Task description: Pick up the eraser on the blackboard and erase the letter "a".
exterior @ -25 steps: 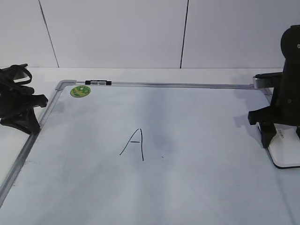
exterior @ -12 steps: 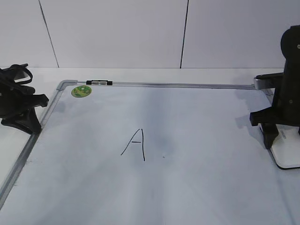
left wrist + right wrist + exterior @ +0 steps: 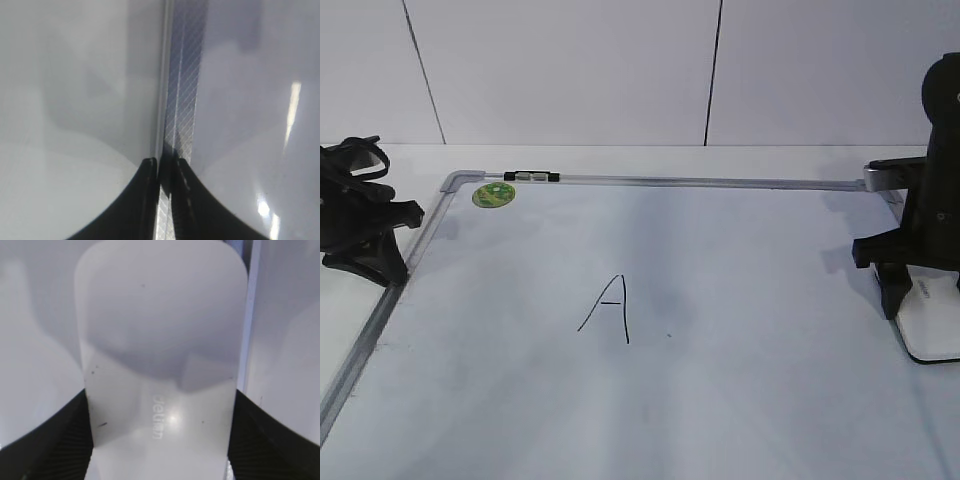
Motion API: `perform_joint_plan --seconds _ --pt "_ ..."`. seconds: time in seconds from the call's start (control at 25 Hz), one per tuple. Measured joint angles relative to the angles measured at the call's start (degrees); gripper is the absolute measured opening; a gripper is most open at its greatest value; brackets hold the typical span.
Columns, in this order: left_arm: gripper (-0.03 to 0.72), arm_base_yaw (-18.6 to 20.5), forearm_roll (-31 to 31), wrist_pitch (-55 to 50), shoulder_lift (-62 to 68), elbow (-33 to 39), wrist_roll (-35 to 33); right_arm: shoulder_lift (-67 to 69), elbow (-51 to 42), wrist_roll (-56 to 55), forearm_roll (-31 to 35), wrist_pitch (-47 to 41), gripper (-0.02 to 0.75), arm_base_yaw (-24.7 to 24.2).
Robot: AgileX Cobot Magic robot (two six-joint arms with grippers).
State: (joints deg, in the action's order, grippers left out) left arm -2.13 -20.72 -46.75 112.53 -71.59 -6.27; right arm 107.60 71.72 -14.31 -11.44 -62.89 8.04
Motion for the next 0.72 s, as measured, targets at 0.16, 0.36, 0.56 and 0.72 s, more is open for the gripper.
perform_joint_plan --seconds 0.16,0.36,0.56,0.72 --pt "0.068 0.0 -0.13 0.0 0.0 0.0 0.0 0.0 0.0 0.0 0.5 -0.39 0.582 0.0" --pt "0.071 0.0 -0.26 0.0 0.0 0.0 0.0 0.12 0.0 0.11 1.05 -1.16 0.594 0.0" --pt "0.071 0.1 -0.59 0.0 0.0 0.0 -0.47 0.12 0.0 0.44 1.47 -1.18 0.595 0.0" --pt "0.073 0.1 -0.83 0.0 0.0 0.1 -0.96 0.12 1.05 0.68 1.97 -2.22 0.61 0.0"
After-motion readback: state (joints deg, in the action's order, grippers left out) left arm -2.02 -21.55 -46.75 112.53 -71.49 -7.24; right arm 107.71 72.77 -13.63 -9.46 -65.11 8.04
